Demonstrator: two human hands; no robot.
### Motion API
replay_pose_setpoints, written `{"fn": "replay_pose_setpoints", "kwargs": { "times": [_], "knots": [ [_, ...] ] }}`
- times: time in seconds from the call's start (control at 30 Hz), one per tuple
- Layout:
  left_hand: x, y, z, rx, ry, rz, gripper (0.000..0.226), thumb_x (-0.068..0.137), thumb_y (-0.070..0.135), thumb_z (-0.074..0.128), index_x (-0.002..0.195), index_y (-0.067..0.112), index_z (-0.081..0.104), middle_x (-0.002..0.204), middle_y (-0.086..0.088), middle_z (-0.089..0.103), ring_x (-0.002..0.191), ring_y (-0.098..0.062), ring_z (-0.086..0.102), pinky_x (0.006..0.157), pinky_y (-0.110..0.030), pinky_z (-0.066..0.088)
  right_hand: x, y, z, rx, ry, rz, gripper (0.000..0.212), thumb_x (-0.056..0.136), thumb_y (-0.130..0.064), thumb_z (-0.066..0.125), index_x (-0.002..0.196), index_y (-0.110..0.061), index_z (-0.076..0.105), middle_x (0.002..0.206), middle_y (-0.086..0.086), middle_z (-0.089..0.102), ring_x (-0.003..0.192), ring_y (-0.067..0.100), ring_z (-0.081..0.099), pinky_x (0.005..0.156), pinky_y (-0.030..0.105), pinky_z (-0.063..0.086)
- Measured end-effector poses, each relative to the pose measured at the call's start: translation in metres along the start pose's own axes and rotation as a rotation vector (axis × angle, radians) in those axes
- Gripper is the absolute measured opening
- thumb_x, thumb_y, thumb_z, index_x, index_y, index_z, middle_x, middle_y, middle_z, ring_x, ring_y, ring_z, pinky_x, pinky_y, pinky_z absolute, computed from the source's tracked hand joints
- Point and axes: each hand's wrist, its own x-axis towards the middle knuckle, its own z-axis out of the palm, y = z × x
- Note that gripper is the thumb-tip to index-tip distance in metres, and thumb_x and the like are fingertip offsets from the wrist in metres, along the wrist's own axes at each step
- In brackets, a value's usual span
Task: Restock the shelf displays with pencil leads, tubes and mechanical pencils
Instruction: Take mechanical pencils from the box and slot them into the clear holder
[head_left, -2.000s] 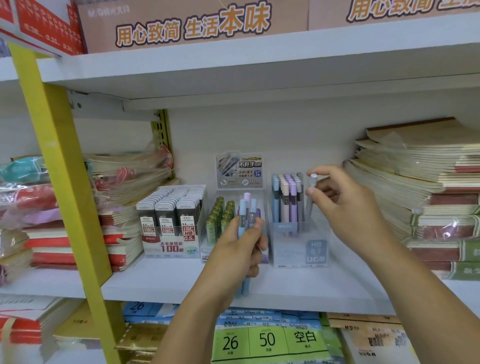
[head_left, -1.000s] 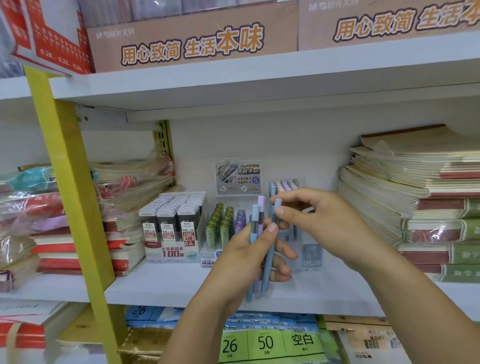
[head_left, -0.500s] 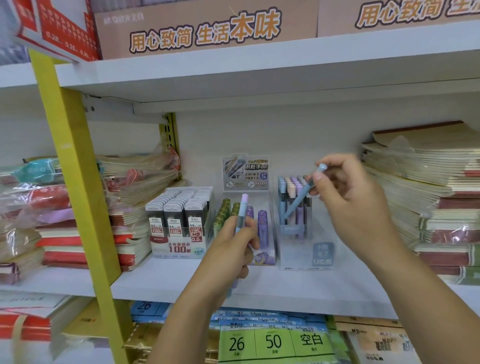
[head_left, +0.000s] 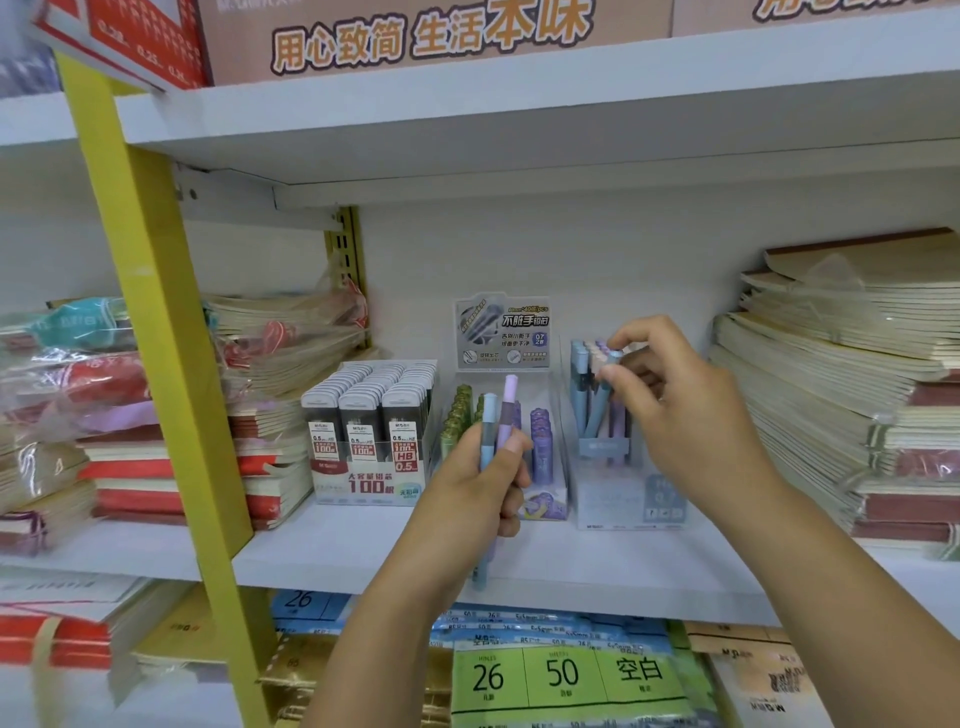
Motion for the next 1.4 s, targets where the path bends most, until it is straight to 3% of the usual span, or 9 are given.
{"fn": "replay_pose_setpoints", "kwargs": {
  "times": [0.23,0.47,0.6,0.73,0.87,0.93,1.03,1.27,1.4],
  "knots": [
    [-0.001,0.003,-0.002,0.055,-0.021,0.026,0.025,0.105,0.041,0.042,0.093,0.042,0.065,0.066,0.008,0.058,0.054,-0.009,0.047,0.051,-0.022,0.043,0.006,-0.005,0.006,-0.034,0.015,0.011,0.015,0.091,-0.023,0.063,0.097,-0.034,0.055,0.078,-0.013,0.065,0.075,0.003,0.062,0.068,0.028,0.051],
    [-0.002,0.005,-0.004,0.027,-0.045,0.057,0.023,0.104,0.042,0.044,0.101,0.046,0.066,0.064,0.008,0.052,0.052,-0.008,0.042,0.051,-0.022,0.039,0.013,-0.007,0.013,-0.181,0.026,-0.083,0.014,0.087,-0.021,0.068,0.1,-0.024,0.063,0.079,-0.006,0.062,0.088,0.022,0.056,0.073,0.034,0.046],
    [-0.002,0.005,-0.005,0.007,-0.052,0.061,0.023,0.104,0.04,0.044,0.106,0.046,0.067,0.064,0.008,0.052,0.053,-0.008,0.043,0.053,-0.02,0.042,0.019,0.002,0.014,-0.495,0.05,-0.076,0.017,0.082,-0.025,0.073,0.099,-0.026,0.072,0.106,0.004,0.054,0.107,0.031,0.041,0.086,0.037,0.034],
    [-0.002,0.008,-0.007,-0.016,-0.093,0.044,0.023,0.103,0.042,0.045,0.11,0.045,0.067,0.065,0.008,0.05,0.05,-0.007,0.035,0.048,-0.02,0.034,0.013,0.005,0.011,-0.518,-0.022,0.034,0.022,0.091,-0.031,0.062,0.111,-0.033,0.07,0.128,0.003,0.051,0.121,0.027,0.032,0.095,0.036,0.027],
    [-0.003,0.015,-0.005,-0.048,-0.138,0.023,0.024,0.103,0.044,0.046,0.112,0.041,0.068,0.064,0.008,0.048,0.048,-0.006,0.031,0.046,-0.018,0.028,0.004,-0.014,0.004,-0.202,0.037,-0.073,0.023,0.094,-0.029,0.055,0.112,-0.035,0.067,0.115,-0.001,0.062,0.111,0.016,0.043,0.093,0.019,0.031],
    [-0.003,0.019,0.0,-0.046,-0.168,0.029,0.024,0.103,0.045,0.047,0.112,0.04,0.068,0.064,0.009,0.049,0.048,-0.006,0.031,0.046,-0.018,0.029,0.001,-0.028,-0.001,0.115,-0.073,0.034,0.019,0.091,-0.034,0.056,0.103,-0.046,0.064,0.1,-0.007,0.068,0.096,0.009,0.057,0.083,0.011,0.039],
    [-0.001,0.027,0.012,-0.062,-0.217,0.051,0.02,0.101,0.045,0.049,0.106,0.039,0.068,0.064,0.009,0.05,0.047,-0.006,0.031,0.046,-0.018,0.028,-0.002,-0.039,-0.008,0.458,-0.24,0.135,0.022,0.09,-0.024,0.063,0.105,-0.04,0.065,0.088,-0.009,0.075,0.086,0.002,0.069,0.075,0.009,0.048],
    [0.0,0.027,0.026,-0.009,-0.204,0.039,0.024,0.101,0.044,0.047,0.108,0.032,0.066,0.068,0.007,0.06,0.054,-0.009,0.049,0.051,-0.023,0.045,-0.004,-0.034,-0.02,0.559,-0.085,0.179,0.022,0.088,-0.011,0.066,0.102,-0.028,0.064,0.081,0.004,0.075,0.076,0.018,0.07,0.072,0.028,0.054],
    [0.004,0.023,0.021,0.069,-0.155,0.027,0.023,0.103,0.046,0.043,0.107,0.039,0.065,0.067,0.006,0.062,0.048,-0.008,0.047,0.045,-0.022,0.041,0.004,-0.026,-0.042,0.594,0.156,0.105,0.023,0.093,-0.008,0.058,0.102,-0.03,0.057,0.081,-0.007,0.074,0.075,0.007,0.071,0.059,0.016,0.051]
  ]
}}
